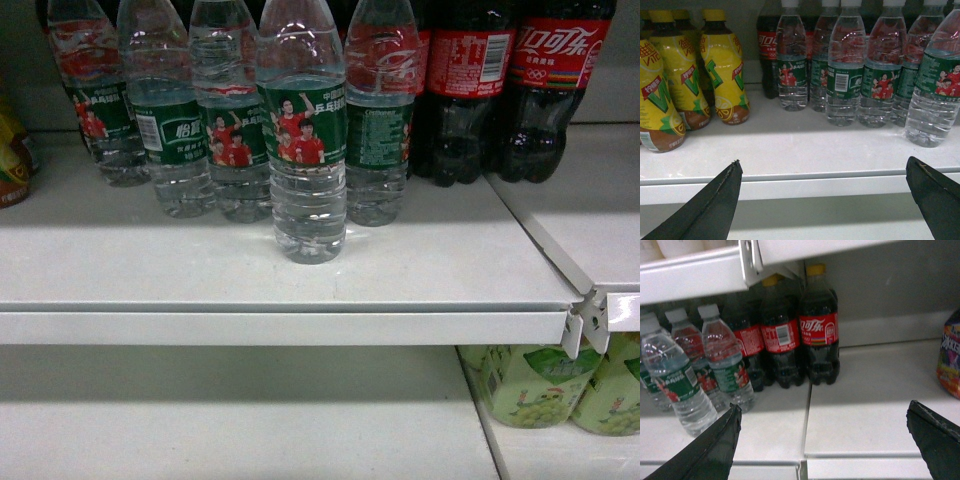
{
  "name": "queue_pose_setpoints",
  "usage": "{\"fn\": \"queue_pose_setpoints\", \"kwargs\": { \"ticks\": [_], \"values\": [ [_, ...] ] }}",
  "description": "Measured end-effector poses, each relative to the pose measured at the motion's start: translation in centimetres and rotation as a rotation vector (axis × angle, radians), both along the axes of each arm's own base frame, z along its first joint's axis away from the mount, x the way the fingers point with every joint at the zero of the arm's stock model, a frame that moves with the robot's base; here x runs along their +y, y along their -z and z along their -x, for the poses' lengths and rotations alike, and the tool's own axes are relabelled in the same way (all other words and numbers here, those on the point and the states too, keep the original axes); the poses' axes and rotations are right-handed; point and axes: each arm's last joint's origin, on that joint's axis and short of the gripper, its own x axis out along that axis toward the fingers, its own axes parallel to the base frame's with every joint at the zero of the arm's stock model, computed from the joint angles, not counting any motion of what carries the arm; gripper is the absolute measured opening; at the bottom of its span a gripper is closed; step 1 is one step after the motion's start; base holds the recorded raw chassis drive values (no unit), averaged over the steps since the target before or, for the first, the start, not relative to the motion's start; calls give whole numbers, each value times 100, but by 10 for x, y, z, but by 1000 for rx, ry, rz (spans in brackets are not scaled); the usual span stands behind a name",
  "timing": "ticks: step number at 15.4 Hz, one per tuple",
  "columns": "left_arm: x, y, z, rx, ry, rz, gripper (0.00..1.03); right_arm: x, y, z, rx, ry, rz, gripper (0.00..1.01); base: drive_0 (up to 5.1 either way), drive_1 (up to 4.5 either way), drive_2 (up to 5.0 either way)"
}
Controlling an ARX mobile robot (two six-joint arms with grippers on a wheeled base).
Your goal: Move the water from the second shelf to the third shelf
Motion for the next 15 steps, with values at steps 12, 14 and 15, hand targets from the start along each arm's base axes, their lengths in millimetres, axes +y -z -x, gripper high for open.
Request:
{"fn": "queue_pose_setpoints", "kwargs": {
  "ticks": [12, 14, 15],
  "values": [
    [0, 0, 0, 0, 0, 0, 98, 158, 38, -107, 223, -460, 48, 98, 0, 0, 0],
    [0, 0, 0, 0, 0, 0, 98, 174, 39, -115, 254, -501, 27, 98, 0, 0, 0],
    [0, 0, 0, 0, 0, 0, 98, 180, 36, -120, 258, -510, 20, 98, 0, 0, 0]
  ]
}}
